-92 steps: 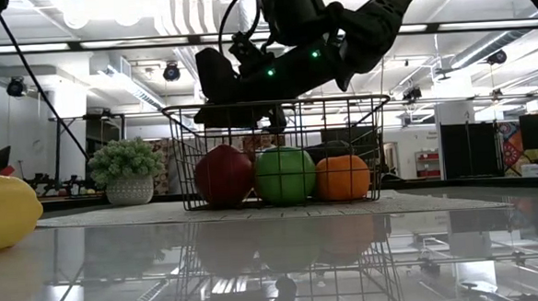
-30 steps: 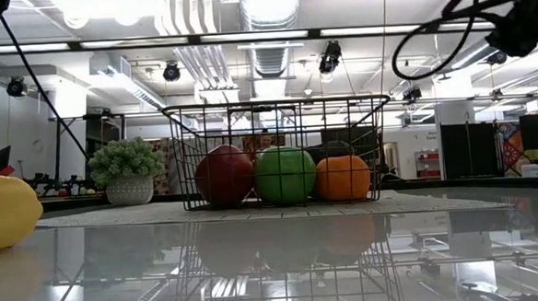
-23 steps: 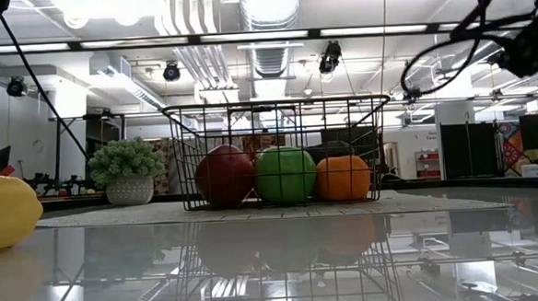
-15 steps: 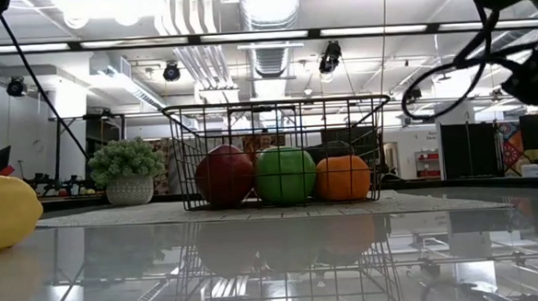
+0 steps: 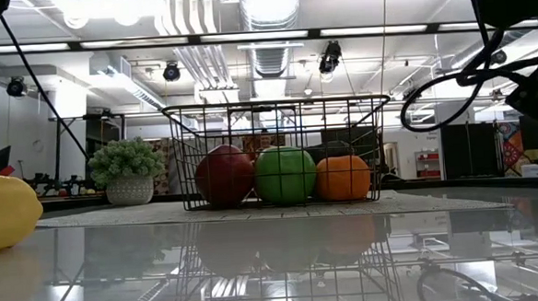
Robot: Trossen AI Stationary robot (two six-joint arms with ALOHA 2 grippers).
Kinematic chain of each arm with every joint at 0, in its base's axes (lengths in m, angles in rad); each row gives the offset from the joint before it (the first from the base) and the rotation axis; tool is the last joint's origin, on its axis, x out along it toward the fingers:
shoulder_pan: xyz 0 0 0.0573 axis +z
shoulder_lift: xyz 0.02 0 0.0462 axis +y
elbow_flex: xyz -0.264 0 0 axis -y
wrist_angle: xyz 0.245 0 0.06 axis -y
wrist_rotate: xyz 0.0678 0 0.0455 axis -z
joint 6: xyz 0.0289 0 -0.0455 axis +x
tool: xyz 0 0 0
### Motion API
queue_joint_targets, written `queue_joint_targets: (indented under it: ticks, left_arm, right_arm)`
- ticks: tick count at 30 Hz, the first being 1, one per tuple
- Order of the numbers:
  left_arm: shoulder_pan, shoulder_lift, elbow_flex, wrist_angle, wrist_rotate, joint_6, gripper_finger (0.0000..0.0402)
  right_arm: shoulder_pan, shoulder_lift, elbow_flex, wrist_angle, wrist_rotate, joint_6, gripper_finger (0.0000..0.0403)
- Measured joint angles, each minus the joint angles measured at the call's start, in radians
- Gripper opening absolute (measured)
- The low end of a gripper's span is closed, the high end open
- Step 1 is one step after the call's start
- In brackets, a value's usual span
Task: Build produce basket
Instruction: Put the sliced watermelon into the wire basket
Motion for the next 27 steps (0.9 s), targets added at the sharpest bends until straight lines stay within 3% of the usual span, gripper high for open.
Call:
queue_joint_targets:
  ticks: [6,10,19,27]
  left_arm:
    - [0.000,0.000,0.000,0.000,0.000,0.000,0.0360]
    - [0.000,0.000,0.000,0.000,0.000,0.000,0.0360]
    - [0.000,0.000,0.000,0.000,0.000,0.000,0.0360]
    - [0.000,0.000,0.000,0.001,0.000,0.000,0.0360]
  right_arm:
    - [0.000,-0.002,0.002,0.050,-0.005,-0.011,0.0120]
    - [0.000,-0.002,0.003,0.066,-0.004,-0.021,0.0092]
    - [0.000,-0.014,0.001,0.079,0.004,-0.044,0.0083]
    - [0.000,-0.118,-0.001,0.197,0.021,-0.096,0.0081]
